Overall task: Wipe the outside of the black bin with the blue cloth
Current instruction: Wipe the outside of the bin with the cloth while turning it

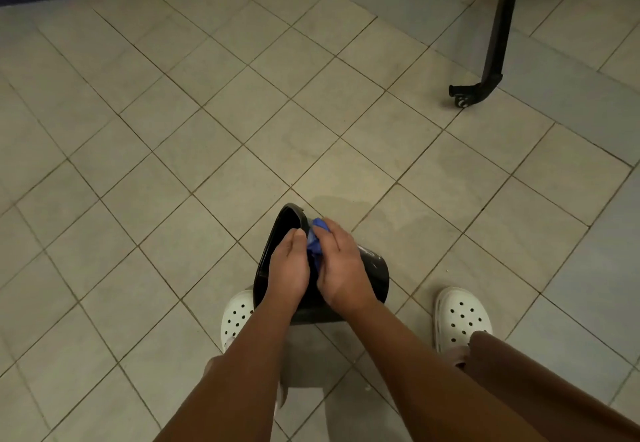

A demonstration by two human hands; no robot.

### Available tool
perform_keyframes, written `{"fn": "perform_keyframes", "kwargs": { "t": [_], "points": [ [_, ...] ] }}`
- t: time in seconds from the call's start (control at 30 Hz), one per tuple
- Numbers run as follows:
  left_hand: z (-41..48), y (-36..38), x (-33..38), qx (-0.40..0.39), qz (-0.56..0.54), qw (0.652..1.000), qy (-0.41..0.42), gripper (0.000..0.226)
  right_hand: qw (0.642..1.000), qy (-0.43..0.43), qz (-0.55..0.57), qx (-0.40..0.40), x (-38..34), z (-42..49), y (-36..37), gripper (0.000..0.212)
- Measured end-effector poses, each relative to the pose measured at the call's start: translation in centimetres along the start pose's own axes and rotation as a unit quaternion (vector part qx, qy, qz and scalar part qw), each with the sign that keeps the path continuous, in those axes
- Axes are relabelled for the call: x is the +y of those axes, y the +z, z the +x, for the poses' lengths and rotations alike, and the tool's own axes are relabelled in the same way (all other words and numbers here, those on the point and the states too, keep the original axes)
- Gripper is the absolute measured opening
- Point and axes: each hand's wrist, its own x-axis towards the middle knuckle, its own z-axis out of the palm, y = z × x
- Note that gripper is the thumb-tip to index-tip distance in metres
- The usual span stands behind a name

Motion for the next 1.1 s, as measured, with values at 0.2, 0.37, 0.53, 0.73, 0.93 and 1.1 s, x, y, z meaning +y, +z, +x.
{"fn": "perform_keyframes", "kwargs": {
  "t": [0.2,0.37,0.53,0.73,0.93,1.1],
  "points": [
    [0.5,-0.8,0.5,-0.021,-0.023,0.993,-0.11,0.056,0.997,0.064,0.002,0.036,0.0,-2.2,0.7,0.049],
    [1.1,-0.8,1.8,-0.024,0.023,0.981,-0.191,0.063,0.998,-0.033,-0.057,0.006,0.0,-4.2,1.7,0.07],
    [0.8,-0.4,1.1,0.02,0.012,0.985,-0.172,0.045,0.994,-0.076,-0.078,-0.02,1.5,-4.4,1.5,0.07],
    [0.7,-0.4,0.8,0.032,-0.014,0.979,-0.201,0.04,0.996,0.037,-0.081,0.026,2.3,-6.4,2.0,0.084],
    [0.3,-0.7,1.2,-0.023,-0.07,0.974,-0.215,0.052,0.996,-0.082,-0.021,0.011,-0.8,-3.6,1.8,0.056],
    [0.8,-0.7,1.1,-0.025,-0.089,0.973,-0.21,0.05,0.999,-0.045,-0.023,0.011,-0.6,-2.8,1.5,0.055]
  ]
}}
